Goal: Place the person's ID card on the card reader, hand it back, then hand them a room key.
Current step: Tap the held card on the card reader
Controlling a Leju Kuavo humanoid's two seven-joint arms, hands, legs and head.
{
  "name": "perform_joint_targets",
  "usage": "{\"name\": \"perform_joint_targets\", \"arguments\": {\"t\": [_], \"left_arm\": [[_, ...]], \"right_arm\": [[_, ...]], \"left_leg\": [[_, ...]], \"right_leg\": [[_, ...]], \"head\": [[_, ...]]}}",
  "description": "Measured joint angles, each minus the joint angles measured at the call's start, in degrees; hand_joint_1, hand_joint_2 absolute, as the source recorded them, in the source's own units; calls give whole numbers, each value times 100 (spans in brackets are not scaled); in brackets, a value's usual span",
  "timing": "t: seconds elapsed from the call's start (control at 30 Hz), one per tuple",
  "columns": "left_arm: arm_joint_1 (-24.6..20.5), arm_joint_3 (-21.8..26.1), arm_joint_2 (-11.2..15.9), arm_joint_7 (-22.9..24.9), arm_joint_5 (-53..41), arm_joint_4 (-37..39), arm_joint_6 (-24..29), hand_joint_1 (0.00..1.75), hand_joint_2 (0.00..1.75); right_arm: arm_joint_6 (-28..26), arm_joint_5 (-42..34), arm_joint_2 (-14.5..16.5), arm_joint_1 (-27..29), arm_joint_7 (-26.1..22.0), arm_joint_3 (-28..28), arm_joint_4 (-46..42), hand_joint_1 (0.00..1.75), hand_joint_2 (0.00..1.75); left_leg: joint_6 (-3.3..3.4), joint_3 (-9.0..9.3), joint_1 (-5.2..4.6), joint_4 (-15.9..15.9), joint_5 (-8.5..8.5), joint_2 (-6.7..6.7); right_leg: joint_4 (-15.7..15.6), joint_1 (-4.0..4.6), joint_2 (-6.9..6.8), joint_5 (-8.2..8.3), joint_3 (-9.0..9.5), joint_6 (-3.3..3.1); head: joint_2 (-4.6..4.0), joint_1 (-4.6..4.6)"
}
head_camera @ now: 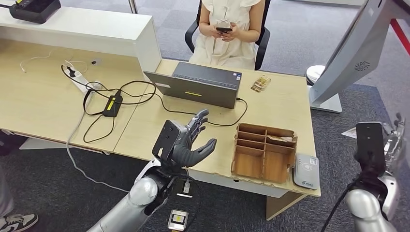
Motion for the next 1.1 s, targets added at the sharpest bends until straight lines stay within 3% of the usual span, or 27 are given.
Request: {"name": "perform_joint_targets", "arguments": {"t": [0.43,1.1], "left_arm": [[-19,67,-7,-71,59,-48,-172,0,175],[-63,107,-111,-120,40,91,-375,0,175]], "right_arm": [[902,654,41,11,48,304,1084,175,175],[1108,712,136,36,189,678,1791,175,175]], "left_leg": [[-1,-3,1,0,2,-5],[0,-2,1,0,2,-4]], "right_leg": [[3,0,-3,0,0,0],[2,0,-2,0,-1,0]], "head": [[0,-1],[0,0]]}}
